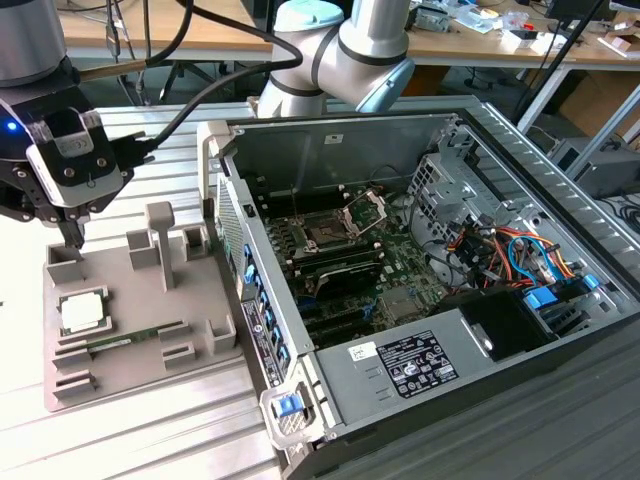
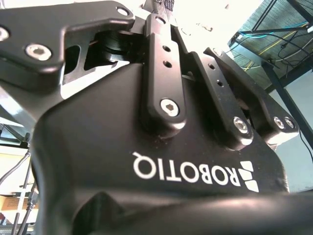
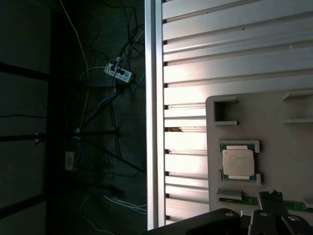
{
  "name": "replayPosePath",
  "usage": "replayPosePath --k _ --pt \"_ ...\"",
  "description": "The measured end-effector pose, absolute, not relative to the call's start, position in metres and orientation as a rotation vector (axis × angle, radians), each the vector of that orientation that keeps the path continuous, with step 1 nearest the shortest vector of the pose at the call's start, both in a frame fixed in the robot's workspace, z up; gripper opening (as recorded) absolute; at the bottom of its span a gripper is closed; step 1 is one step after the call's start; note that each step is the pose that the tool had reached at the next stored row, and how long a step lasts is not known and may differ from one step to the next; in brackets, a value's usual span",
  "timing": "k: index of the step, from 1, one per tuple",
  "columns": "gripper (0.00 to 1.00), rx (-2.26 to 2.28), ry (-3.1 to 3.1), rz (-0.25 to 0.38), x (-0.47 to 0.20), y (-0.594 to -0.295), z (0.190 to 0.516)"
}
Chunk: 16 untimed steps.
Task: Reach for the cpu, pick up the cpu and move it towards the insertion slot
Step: 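Reach for the cpu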
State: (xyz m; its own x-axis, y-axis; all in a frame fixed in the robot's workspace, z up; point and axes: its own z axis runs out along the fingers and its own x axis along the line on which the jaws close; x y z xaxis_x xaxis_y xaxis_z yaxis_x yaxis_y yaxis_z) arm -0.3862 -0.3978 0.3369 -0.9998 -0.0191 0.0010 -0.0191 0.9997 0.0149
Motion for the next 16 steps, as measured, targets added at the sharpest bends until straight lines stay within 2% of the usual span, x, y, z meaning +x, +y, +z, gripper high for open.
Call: replayPosePath --k 16 --pt "0.10 0.030 -3.140 -0.022 -0.3861 -0.3978 0.3336"
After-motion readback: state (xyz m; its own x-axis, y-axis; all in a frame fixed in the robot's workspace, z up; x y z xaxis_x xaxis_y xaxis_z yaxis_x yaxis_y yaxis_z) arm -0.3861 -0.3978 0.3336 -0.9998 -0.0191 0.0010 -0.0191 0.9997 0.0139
